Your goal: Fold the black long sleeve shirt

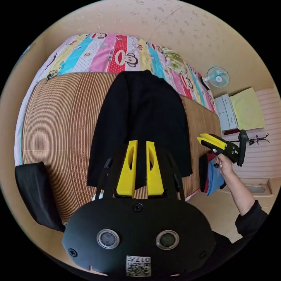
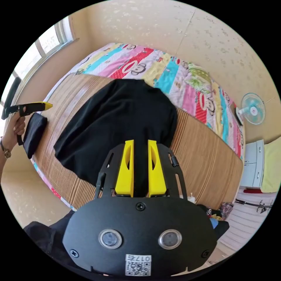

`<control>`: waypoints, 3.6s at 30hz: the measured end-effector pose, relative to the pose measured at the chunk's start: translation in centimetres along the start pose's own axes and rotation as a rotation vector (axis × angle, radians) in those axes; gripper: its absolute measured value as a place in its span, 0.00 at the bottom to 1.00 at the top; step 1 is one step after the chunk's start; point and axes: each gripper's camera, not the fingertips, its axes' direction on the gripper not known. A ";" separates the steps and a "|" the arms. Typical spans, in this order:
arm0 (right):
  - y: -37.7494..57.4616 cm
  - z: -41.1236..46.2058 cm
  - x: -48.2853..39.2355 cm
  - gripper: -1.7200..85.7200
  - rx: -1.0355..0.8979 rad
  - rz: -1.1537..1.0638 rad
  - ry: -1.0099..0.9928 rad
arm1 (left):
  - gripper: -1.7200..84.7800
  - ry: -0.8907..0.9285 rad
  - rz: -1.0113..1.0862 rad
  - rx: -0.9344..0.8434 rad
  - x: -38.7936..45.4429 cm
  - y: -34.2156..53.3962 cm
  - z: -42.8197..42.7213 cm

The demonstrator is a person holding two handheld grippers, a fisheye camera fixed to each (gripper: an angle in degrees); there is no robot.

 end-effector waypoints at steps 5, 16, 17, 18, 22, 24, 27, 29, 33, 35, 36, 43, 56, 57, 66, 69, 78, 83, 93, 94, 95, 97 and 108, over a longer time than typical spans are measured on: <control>11.4 10.8 -2.8 0.11 -0.145 0.014 -0.078 | 0.10 -0.225 -0.017 -0.171 -1.0 4.1 5.4; 39.8 11.3 -5.4 0.06 -0.086 0.090 -0.212 | 0.07 -0.190 -0.018 -0.049 2.6 20.4 -4.2; 41.1 11.1 -5.9 0.05 -0.093 0.076 -0.189 | 0.07 -0.186 -0.044 -0.054 3.3 22.1 -5.2; 43.5 10.5 -7.1 0.05 -0.108 0.039 -0.142 | 0.07 -0.175 -0.069 -0.059 3.4 22.9 -5.7; 49.1 8.9 -8.4 0.05 -0.174 -0.007 -0.083 | 0.08 0.001 -0.376 0.007 1.0 26.4 -11.9; 50.3 8.2 -7.3 0.05 -0.183 0.027 -0.120 | 0.08 -0.096 -0.460 0.169 -0.7 27.5 -17.1; 51.8 7.8 -4.3 0.04 -0.219 0.143 -0.225 | 0.11 -0.262 -0.463 0.338 -3.2 26.9 -24.2; 52.4 7.7 -2.6 0.04 -0.247 0.196 -0.288 | 0.14 -0.199 -0.350 0.220 -5.9 23.9 -25.2; 53.3 4.4 -0.7 0.04 -0.220 0.213 -0.311 | 0.13 -0.136 -0.252 -0.063 -8.3 21.7 -22.5; 53.6 2.1 -0.8 0.04 -0.178 0.180 -0.294 | 0.11 -0.184 -0.173 -0.103 -8.3 22.1 -23.3; 53.8 0.6 -1.2 0.04 -0.146 0.144 -0.288 | 0.09 -0.167 -0.166 -0.109 -8.4 22.2 -23.8; 52.5 -4.4 -10.1 0.11 0.008 -0.268 -0.192 | 0.02 0.386 -0.254 0.121 -13.7 24.0 -34.7; 42.1 -17.5 -26.3 0.13 0.564 -0.691 -0.270 | 0.02 0.942 -0.181 0.498 -17.0 19.0 -54.3; 40.0 -18.9 -25.5 0.10 0.627 -0.591 -0.241 | 0.02 0.915 -0.182 0.535 -17.2 19.1 -55.4; 28.8 -28.1 10.2 0.07 0.950 0.098 -0.809 | 0.02 0.827 -0.261 0.651 -15.6 18.4 -55.9; 32.6 -23.1 23.9 0.06 0.987 0.310 -0.839 | 0.07 0.818 -0.266 0.572 -13.4 15.3 -50.9; 45.3 -4.1 42.6 0.06 0.630 0.780 -0.875 | 0.16 0.274 -0.224 0.380 -6.8 0.4 -40.1; 44.4 -6.6 44.7 0.10 0.624 0.878 -0.843 | 0.09 0.076 -0.244 0.276 -5.2 -5.8 -38.5; 40.3 -9.4 44.6 0.08 0.605 0.824 -0.838 | 0.05 0.495 -0.232 0.183 -17.5 -6.7 -38.8; 40.1 -7.7 45.1 0.08 0.485 0.911 -0.837 | 0.07 0.486 -0.242 0.178 -17.7 -6.7 -38.9; 40.2 -7.2 45.3 0.08 0.479 0.925 -0.860 | 0.08 0.497 -0.252 0.195 -17.9 -6.7 -39.2; 40.8 -7.3 45.4 0.09 0.573 0.966 -0.884 | 0.11 0.488 -0.287 0.253 -18.1 -6.2 -40.2; 46.9 -18.5 38.6 0.10 0.153 0.870 -0.187 | 0.11 0.280 -0.083 0.251 -6.3 2.1 -43.7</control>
